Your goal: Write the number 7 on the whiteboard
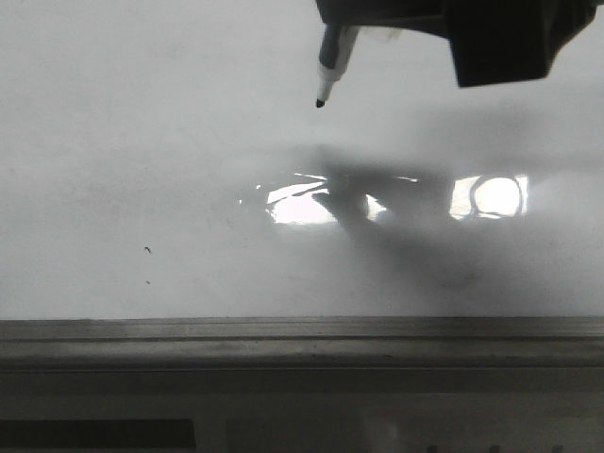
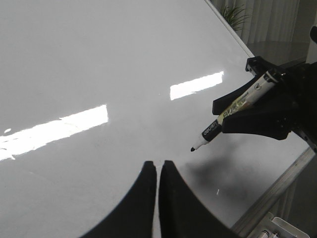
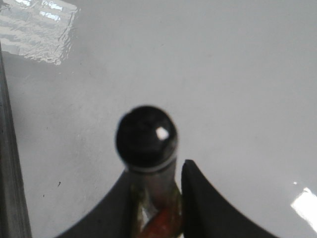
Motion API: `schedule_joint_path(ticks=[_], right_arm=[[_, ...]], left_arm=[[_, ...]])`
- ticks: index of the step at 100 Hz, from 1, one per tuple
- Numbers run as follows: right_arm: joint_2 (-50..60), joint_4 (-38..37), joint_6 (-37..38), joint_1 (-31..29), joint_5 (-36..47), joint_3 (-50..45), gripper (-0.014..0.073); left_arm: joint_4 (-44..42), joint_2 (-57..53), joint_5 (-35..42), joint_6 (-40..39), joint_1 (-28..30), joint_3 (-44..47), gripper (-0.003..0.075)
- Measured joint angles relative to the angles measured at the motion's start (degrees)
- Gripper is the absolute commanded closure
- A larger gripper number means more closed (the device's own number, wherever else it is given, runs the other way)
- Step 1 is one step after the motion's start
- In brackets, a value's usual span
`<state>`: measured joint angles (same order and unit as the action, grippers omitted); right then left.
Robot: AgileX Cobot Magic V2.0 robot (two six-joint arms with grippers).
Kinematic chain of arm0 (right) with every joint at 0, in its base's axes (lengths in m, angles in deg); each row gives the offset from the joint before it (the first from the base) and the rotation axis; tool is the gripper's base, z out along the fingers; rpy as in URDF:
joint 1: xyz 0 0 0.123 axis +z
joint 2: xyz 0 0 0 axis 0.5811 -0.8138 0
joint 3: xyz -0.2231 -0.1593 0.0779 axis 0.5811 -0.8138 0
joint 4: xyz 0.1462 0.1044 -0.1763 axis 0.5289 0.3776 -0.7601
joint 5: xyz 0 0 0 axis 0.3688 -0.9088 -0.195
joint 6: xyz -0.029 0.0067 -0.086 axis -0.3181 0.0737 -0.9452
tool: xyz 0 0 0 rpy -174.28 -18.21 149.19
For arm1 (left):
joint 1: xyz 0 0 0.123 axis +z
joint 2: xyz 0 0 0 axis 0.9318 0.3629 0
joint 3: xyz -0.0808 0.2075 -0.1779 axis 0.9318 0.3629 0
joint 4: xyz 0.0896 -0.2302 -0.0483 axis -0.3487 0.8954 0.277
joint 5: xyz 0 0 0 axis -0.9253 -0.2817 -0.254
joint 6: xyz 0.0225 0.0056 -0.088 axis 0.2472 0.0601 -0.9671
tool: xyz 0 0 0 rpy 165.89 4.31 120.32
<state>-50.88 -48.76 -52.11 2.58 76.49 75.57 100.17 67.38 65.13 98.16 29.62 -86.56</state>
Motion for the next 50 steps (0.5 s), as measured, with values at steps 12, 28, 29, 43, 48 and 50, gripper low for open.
schedule_joint_path(ticks=[12,28,29,43,48,50], right_arm=[[-1.01,0.04,0.0,0.0,0.0,0.0,0.0636],[-1.14,0.13,0.0,-0.38,-2.5,0.0,0.0636],[-1.14,0.13,0.0,-0.38,-2.66,0.0,0.0636],[-1.18,0.49,0.0,-0.96,-4.04,0.0,0.0636],[-1.18,0.52,0.0,-0.96,-4.04,0.0,0.0636],[-1.18,0.52,0.0,-0.96,-4.04,0.0,0.0636]], left_arm=[[0.0,0.0,0.0,0.0,0.0,0.0,0.0741],[0.0,0.0,0.0,0.0,0.0,0.0,0.0741],[0.0,0.0,-0.12,0.0,0.0,0.0,0.0741],[0.0,0.0,-0.6,0.0,0.0,0.0,0.0741],[0.0,0.0,-0.86,0.0,0.0,0.0,0.0741],[0.0,0.0,-0.86,0.0,0.0,0.0,0.0741]])
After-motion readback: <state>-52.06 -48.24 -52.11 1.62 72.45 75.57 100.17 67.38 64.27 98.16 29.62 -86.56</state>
